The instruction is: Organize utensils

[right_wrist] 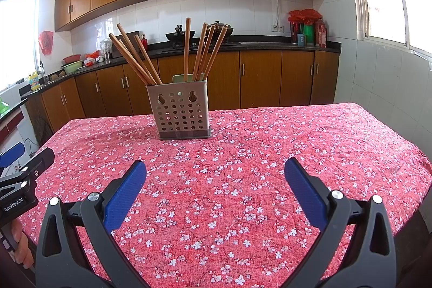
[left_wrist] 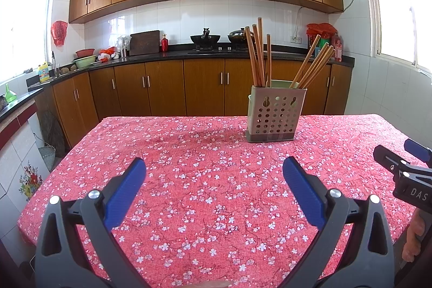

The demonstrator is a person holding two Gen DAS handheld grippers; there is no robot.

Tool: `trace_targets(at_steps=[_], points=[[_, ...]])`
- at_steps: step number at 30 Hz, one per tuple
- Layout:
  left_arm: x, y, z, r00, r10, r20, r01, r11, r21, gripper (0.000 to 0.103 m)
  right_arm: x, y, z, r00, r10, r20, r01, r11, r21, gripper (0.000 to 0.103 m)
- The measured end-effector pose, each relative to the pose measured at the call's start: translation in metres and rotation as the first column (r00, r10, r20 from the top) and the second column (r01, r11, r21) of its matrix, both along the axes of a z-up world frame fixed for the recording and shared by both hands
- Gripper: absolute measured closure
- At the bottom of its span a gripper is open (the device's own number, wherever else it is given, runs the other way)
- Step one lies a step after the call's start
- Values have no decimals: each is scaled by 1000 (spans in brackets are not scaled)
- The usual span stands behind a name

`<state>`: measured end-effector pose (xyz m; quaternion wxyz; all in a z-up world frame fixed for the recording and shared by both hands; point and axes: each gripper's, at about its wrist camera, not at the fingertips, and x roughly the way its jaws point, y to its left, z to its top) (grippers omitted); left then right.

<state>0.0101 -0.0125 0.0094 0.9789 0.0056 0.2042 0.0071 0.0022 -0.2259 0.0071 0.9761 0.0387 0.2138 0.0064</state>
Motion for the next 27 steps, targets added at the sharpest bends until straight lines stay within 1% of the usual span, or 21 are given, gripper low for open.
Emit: trace_targets(at_steps=[27], points=[[4, -2, -3, 1000, 3, -8, -3, 1000, 3, 4, 2, 2, 0, 1000, -3, -1, 3, 1000, 2, 2]])
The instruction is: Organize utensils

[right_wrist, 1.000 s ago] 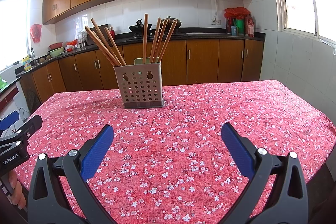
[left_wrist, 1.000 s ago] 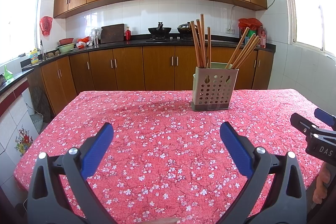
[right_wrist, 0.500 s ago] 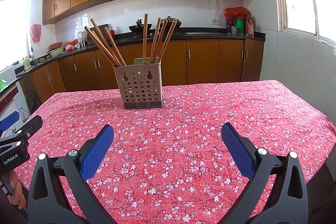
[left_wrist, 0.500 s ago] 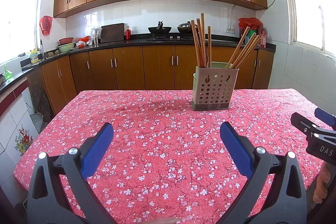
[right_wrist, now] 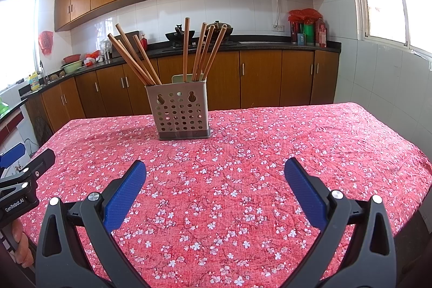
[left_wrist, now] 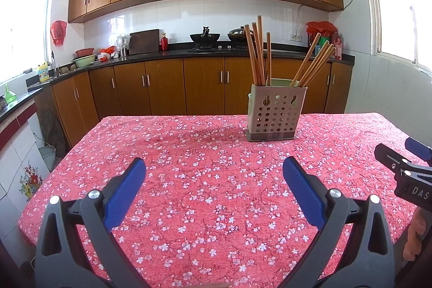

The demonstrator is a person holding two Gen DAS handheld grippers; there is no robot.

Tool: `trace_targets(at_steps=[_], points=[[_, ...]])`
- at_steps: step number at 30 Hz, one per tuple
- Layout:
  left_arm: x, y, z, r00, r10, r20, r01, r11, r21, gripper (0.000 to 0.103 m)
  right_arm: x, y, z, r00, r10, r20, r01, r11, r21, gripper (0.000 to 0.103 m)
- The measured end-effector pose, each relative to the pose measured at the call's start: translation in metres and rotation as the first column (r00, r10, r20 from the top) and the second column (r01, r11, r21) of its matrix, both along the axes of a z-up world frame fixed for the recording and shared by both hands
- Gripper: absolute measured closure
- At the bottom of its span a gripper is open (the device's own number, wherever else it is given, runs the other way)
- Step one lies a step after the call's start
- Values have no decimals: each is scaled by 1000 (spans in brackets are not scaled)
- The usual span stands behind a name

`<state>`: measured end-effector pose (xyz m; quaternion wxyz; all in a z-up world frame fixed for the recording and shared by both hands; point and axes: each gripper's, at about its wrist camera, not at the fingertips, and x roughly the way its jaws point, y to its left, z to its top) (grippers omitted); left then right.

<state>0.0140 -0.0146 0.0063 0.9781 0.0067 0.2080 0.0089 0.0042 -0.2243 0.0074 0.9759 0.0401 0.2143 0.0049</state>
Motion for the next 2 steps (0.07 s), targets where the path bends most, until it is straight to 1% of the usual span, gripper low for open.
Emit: trace_targets(at_steps=[2], points=[[1, 0, 0, 1000, -1, 0, 1, 1000, 0, 4, 0, 0, 0, 1000, 0, 0, 0, 1000, 0, 2]])
